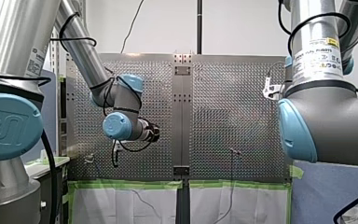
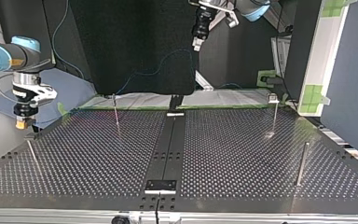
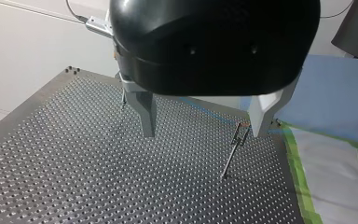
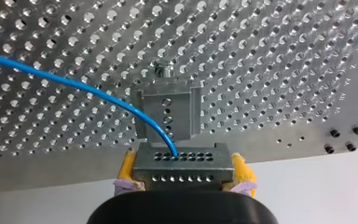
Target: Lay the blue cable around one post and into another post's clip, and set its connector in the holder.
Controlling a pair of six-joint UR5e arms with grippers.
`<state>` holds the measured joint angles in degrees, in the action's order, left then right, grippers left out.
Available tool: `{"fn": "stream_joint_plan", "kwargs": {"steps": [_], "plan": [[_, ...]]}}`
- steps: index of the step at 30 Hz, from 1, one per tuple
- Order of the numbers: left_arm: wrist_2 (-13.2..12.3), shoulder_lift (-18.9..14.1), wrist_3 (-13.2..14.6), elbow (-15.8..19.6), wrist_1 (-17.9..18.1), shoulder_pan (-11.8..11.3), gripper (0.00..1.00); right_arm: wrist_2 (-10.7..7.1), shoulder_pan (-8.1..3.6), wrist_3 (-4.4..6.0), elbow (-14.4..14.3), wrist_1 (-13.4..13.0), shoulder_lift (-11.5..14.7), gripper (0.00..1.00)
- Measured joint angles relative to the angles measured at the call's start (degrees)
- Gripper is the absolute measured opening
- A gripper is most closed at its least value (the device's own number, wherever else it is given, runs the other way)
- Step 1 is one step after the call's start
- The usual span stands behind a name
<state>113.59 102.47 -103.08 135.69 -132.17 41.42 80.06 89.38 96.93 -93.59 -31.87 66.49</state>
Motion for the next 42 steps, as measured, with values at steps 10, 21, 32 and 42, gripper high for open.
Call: {"fn": "stream_joint_plan", "kwargs": {"steps": [10,21,32,42], "plan": [[0.00,-0.02,-0.04,0.01,-0.20,-0.01,1.00,-3.74,-0.67,1.73,1.24,0.50,-0.13,0.00],[0.00,-0.01,-0.01,0.00,-0.37,-0.01,1.00,-6.42,-1.94,1.45,3.12,3.27,-1.80,0.00],[0.01,-0.02,-0.01,0.00,-0.38,-0.18,1.00,-9.25,-3.56,1.83,4.31,3.97,-2.16,0.00],[0.00,0.03,-0.01,0.00,-0.32,-0.49,1.00,-14.45,-4.48,1.83,5.66,4.41,-3.15,0.00]]}}
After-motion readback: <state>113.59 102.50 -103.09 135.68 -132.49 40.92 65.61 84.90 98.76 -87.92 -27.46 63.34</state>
